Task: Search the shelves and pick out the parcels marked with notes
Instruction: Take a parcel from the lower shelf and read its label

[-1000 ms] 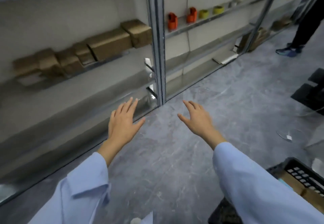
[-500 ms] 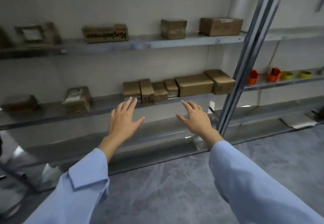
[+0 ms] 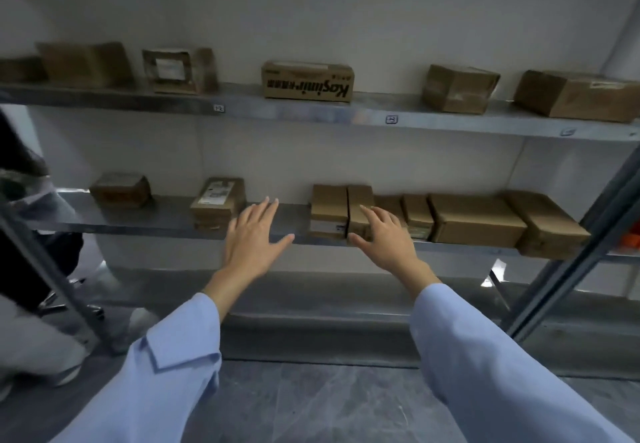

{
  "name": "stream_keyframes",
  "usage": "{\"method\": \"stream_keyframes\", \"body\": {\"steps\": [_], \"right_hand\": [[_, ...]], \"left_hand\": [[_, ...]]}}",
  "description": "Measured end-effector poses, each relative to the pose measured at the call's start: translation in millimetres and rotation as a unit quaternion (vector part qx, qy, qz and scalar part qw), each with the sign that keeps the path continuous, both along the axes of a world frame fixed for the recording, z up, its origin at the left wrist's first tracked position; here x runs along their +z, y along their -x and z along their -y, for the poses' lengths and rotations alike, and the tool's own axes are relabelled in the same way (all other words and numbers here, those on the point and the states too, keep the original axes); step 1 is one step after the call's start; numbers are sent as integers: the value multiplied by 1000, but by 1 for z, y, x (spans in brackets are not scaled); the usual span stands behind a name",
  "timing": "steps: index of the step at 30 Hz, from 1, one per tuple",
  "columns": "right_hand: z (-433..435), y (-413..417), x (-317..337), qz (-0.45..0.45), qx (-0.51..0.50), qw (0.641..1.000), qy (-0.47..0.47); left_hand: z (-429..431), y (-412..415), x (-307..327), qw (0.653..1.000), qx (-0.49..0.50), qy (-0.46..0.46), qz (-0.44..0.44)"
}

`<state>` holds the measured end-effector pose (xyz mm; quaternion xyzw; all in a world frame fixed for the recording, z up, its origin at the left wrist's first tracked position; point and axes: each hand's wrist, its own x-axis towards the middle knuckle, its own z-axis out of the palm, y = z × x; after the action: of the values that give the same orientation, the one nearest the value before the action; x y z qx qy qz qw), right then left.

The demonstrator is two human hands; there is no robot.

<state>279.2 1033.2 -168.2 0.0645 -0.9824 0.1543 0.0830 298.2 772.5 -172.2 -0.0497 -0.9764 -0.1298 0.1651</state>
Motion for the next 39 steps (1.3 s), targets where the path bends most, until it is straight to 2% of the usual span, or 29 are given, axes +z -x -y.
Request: {"method": "stream_keyframes", "body": {"steps": [9, 15, 28, 39], "right_hand": [[-1, 152, -24, 45, 33, 998, 0], [-4, 223, -51, 82, 46, 995, -14], [2, 269, -108, 155, 65, 985, -45], [6, 274, -122, 107, 62, 992, -28]], "left_hand": [[-17, 127, -18, 999, 36, 4, 37], [-35, 189, -41, 997, 39, -9, 65], [-40, 250, -97, 987, -8, -60, 150], [-39, 275, -134, 975, -51, -84, 198]]}}
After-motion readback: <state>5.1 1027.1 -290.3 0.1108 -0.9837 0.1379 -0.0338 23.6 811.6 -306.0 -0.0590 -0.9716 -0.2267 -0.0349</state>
